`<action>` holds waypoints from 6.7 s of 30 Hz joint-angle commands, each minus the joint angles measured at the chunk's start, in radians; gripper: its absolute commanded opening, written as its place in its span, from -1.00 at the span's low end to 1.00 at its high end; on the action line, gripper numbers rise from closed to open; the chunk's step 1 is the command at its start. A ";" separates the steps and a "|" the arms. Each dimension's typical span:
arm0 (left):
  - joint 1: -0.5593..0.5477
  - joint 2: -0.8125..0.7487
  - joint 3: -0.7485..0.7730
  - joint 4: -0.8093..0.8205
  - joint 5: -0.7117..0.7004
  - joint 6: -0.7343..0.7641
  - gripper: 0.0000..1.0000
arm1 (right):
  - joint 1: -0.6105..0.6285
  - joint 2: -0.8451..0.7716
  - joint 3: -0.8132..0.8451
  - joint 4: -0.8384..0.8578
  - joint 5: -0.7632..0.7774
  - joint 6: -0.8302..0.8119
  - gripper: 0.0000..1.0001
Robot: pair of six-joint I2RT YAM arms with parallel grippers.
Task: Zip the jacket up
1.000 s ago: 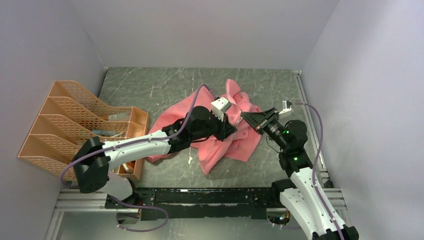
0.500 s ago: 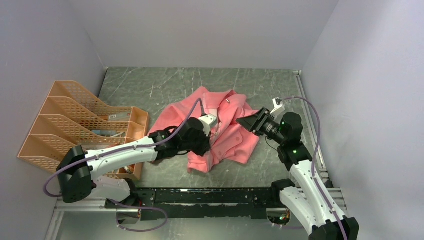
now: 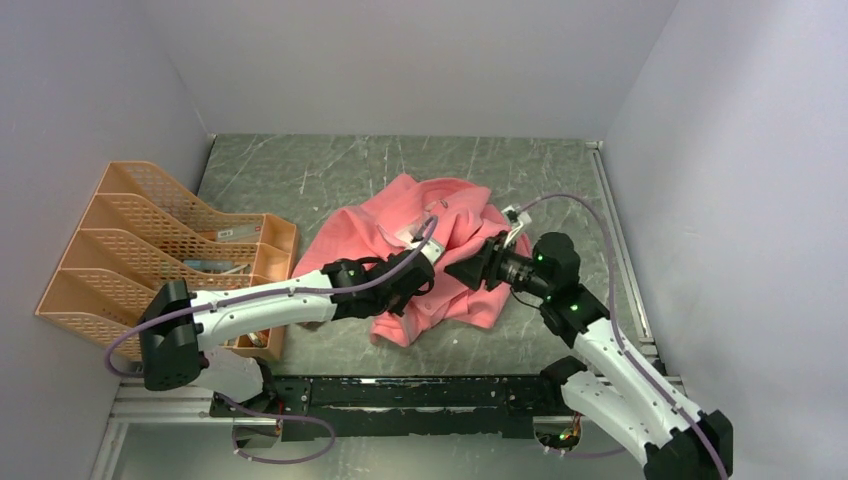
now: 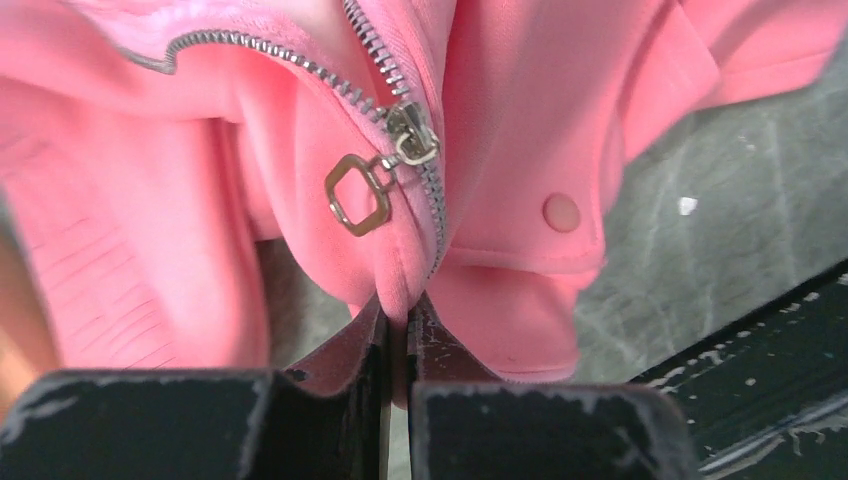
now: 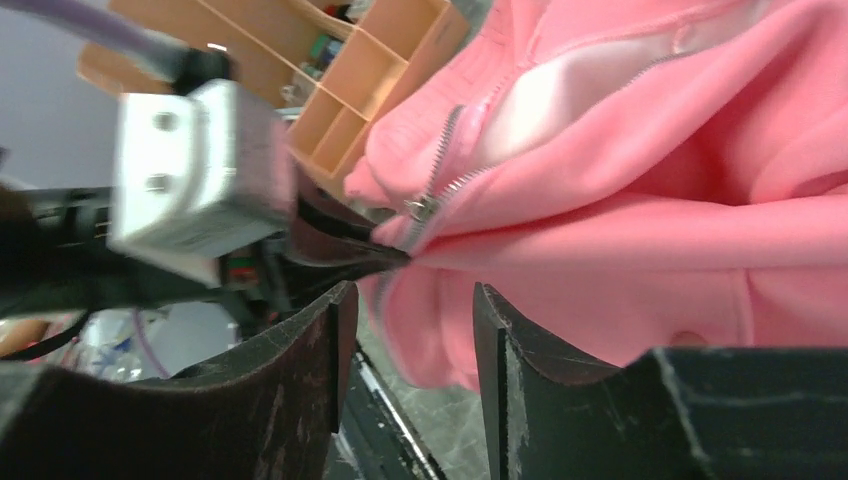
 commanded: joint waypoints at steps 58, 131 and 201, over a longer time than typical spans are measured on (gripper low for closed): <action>0.252 -0.103 -0.179 0.195 0.078 -0.247 -0.84 | -0.062 0.618 0.253 0.137 0.692 0.049 -1.00; 0.305 0.232 0.142 0.178 0.118 0.099 -0.84 | 0.107 -0.073 -0.206 0.012 0.919 0.310 0.11; 0.226 -0.063 -0.515 0.738 0.198 -0.231 -0.84 | 0.386 0.642 0.083 0.113 1.151 0.110 -0.60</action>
